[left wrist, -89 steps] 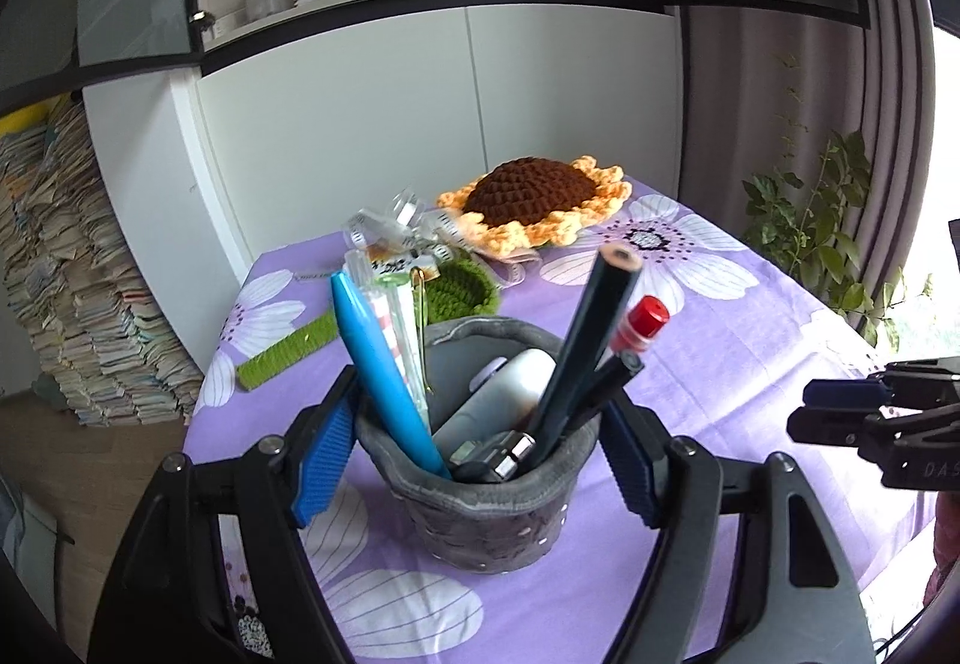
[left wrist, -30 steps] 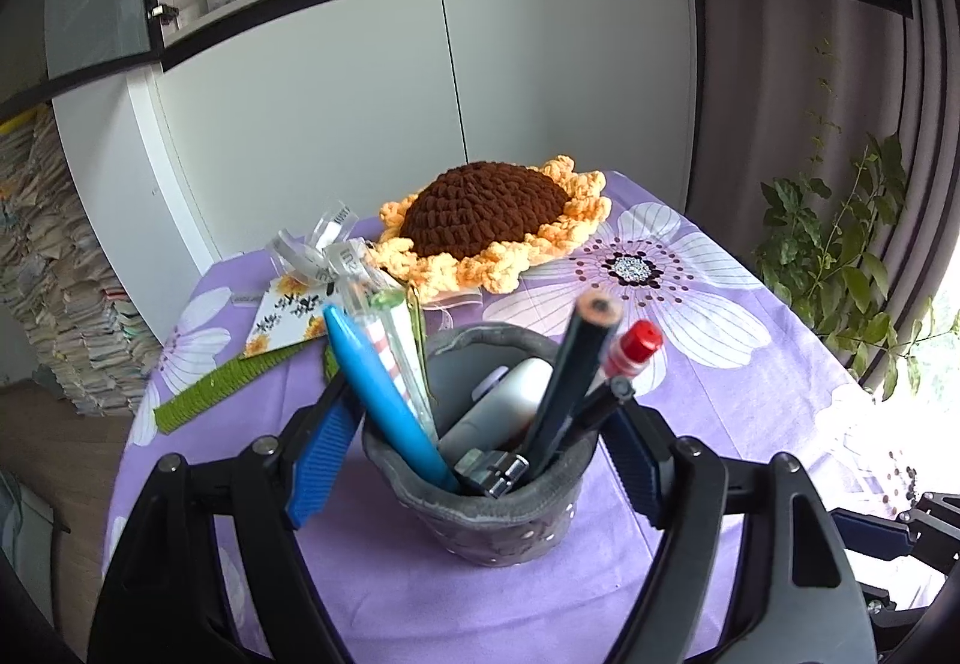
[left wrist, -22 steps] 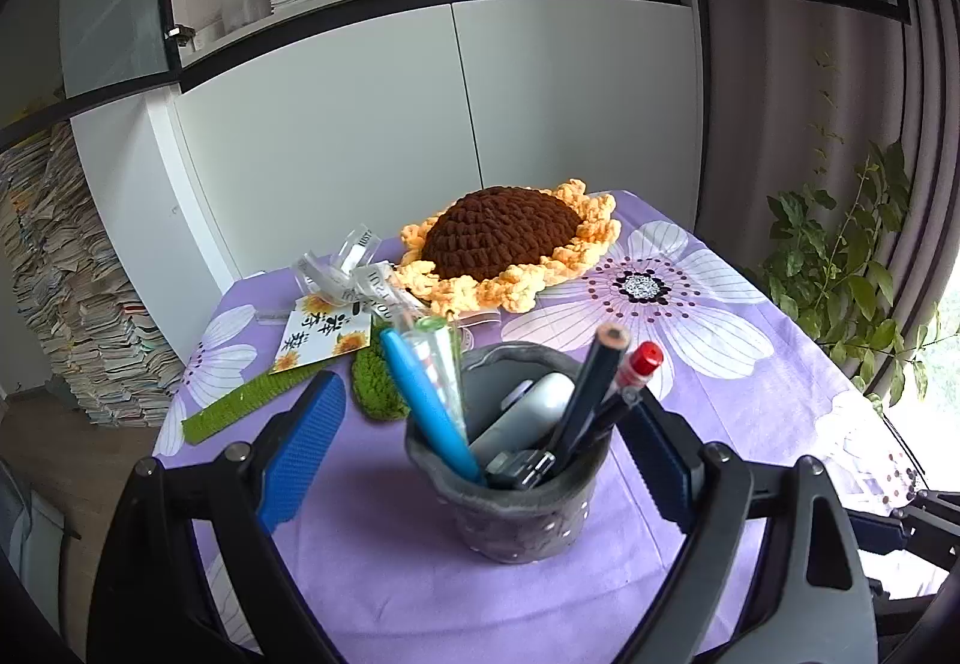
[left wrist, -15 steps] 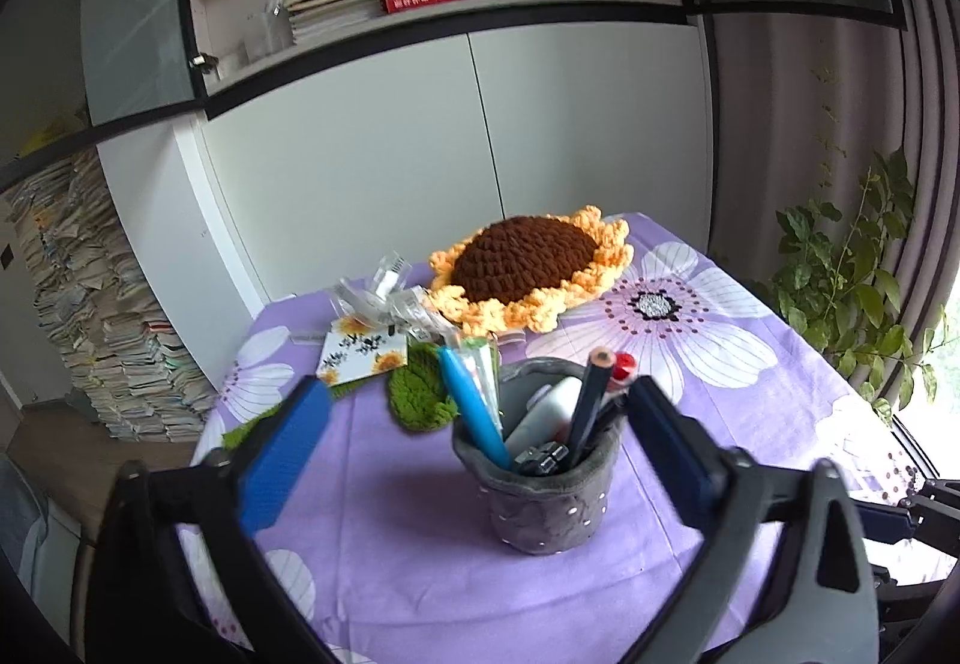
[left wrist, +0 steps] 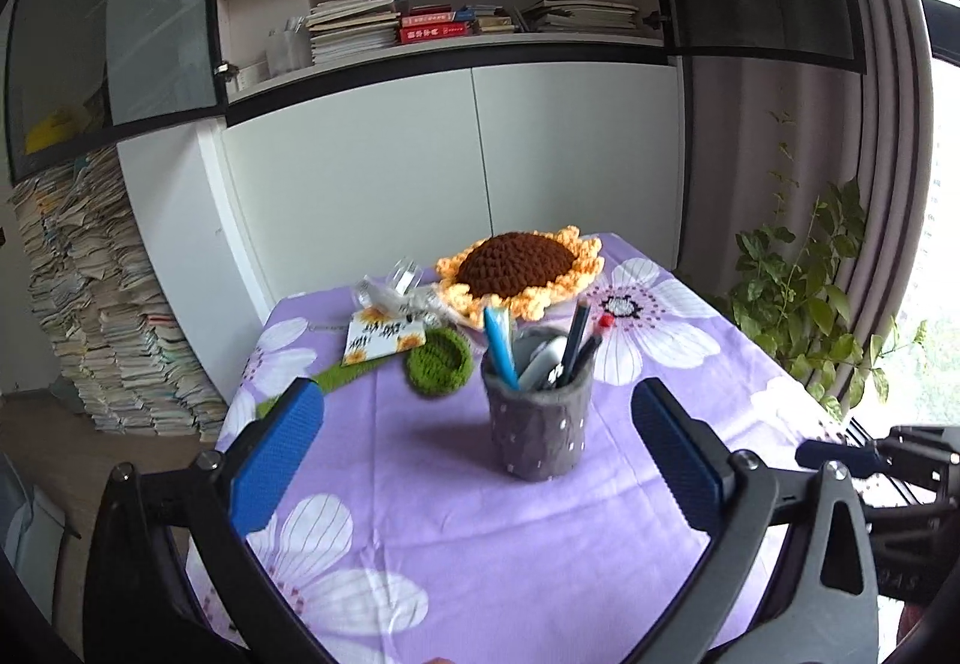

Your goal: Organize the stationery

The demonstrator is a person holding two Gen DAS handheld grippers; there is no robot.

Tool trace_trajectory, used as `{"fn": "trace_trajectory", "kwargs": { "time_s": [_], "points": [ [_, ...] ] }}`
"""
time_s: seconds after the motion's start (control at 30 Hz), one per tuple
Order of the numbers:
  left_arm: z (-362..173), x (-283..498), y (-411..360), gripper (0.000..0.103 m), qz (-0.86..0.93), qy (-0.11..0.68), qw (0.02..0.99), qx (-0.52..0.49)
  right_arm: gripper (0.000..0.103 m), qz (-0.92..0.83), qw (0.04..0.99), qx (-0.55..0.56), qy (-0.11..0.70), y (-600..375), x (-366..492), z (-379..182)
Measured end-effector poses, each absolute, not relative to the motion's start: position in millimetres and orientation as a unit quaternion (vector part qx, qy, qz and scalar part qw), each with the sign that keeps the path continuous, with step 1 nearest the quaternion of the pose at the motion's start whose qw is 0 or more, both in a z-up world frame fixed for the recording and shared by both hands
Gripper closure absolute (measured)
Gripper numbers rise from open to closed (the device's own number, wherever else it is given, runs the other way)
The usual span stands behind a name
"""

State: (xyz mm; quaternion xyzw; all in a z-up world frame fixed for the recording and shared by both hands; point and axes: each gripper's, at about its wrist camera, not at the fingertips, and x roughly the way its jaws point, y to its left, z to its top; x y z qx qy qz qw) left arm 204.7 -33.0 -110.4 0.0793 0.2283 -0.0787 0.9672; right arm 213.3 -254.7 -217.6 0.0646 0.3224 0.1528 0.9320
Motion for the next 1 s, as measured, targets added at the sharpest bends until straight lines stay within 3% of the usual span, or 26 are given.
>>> {"fn": "trace_trajectory", "kwargs": {
  "time_s": [0.47, 0.5, 0.57, 0.8, 0.93, 1.0],
  "points": [
    [-97.6, 146.0, 1.1, 0.001, -0.043, 0.254, 0.965, 0.040, 0.066, 0.159, 0.945, 0.013, 0.287, -206.6, 163.5, -172.6],
    [-95.3, 141.1, 2.2, 0.001, -0.043, 0.252, 0.966, 0.038, 0.064, 0.159, 0.945, 0.015, 0.285, -206.3, 160.5, -170.8],
    [-90.9, 132.6, 4.8, 0.001, -0.043, 0.246, 0.968, 0.036, 0.040, 0.155, 0.948, 0.021, 0.279, -206.3, 151.3, -167.1],
    [-73.9, 94.6, 10.1, 0.001, -0.041, 0.222, 0.974, 0.026, 0.034, 0.132, 0.958, 0.014, 0.253, -204.7, 120.0, -157.2],
    [-67.7, 77.9, 8.8, 0.001, -0.038, 0.210, 0.977, 0.025, 0.018, 0.125, 0.963, 0.020, 0.238, -205.8, 104.7, -149.3],
    [-65.3, 71.9, 8.3, 0.001, -0.038, 0.208, 0.977, 0.022, 0.017, 0.117, 0.968, 0.029, 0.222, -208.9, 95.1, -141.9]
  ]
}}
